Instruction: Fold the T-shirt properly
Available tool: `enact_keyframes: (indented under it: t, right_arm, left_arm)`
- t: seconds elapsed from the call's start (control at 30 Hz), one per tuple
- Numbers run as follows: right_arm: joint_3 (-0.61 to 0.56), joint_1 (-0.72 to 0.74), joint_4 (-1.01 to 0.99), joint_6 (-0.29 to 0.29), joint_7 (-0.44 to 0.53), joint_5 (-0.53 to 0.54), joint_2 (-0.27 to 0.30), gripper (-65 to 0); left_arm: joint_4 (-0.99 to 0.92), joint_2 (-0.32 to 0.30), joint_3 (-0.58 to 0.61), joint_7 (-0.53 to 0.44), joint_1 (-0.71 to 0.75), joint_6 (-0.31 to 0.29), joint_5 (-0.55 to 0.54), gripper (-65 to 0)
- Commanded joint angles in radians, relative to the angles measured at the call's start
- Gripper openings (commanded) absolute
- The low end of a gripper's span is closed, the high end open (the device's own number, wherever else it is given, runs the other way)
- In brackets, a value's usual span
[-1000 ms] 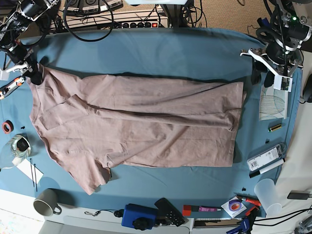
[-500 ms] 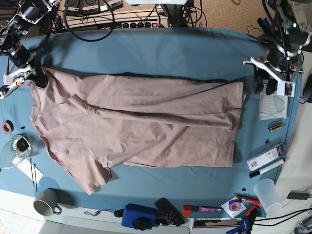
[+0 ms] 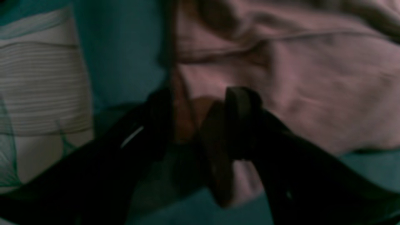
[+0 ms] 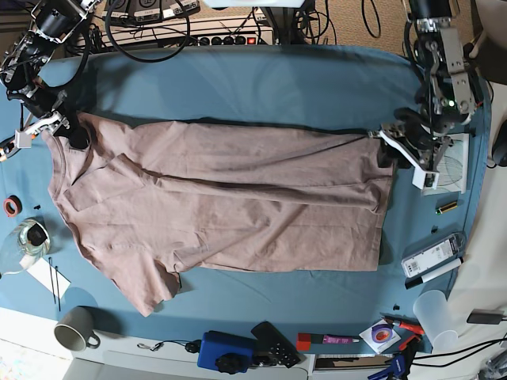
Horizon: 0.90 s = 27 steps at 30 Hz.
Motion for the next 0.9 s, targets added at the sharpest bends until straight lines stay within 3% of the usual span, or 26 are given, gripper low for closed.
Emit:
enact_keyframes:
  t: [0.0, 0.3, 0.43, 0.63, 0.87]
  right_arm:
    - [-0.006, -0.006, -0.001, -0.010, -0.060, -0.065, 0.010, -36.2]
    - [-0.006, -0.006, -0.001, -0.010, -0.060, -0.064, 0.010, -36.2]
    - [-0.006, -0.006, -0.001, -0.010, -0.059, -0.064, 0.010, -37.2]
    - [-0.006, 0.002, -0.001, -0.010, -0.058, -0.063, 0.011, -65.0]
    - [-0.006, 0.044, 0.001, -0.010, -0.061, -0.060, 0.036, -65.0]
  left_arm:
    - [-0.006, -0.010, -0.003, 0.018, -0.024, -0.004, -0.016, -35.9]
    - [-0.156, -0.009, -0.003, 0.255, -0.059, -0.014, -0.204, -36.4]
    - [-0.154, -0.009, -0.003, 0.335, -0.059, -0.016, -0.265, -45.6]
    - [-0.154, -0.009, -0.003, 0.332, -0.067, -0.015, -0.258, -65.0]
    - [-0.124, -0.009, -0.003, 0.379, -0.093, -0.014, -0.230, -65.0]
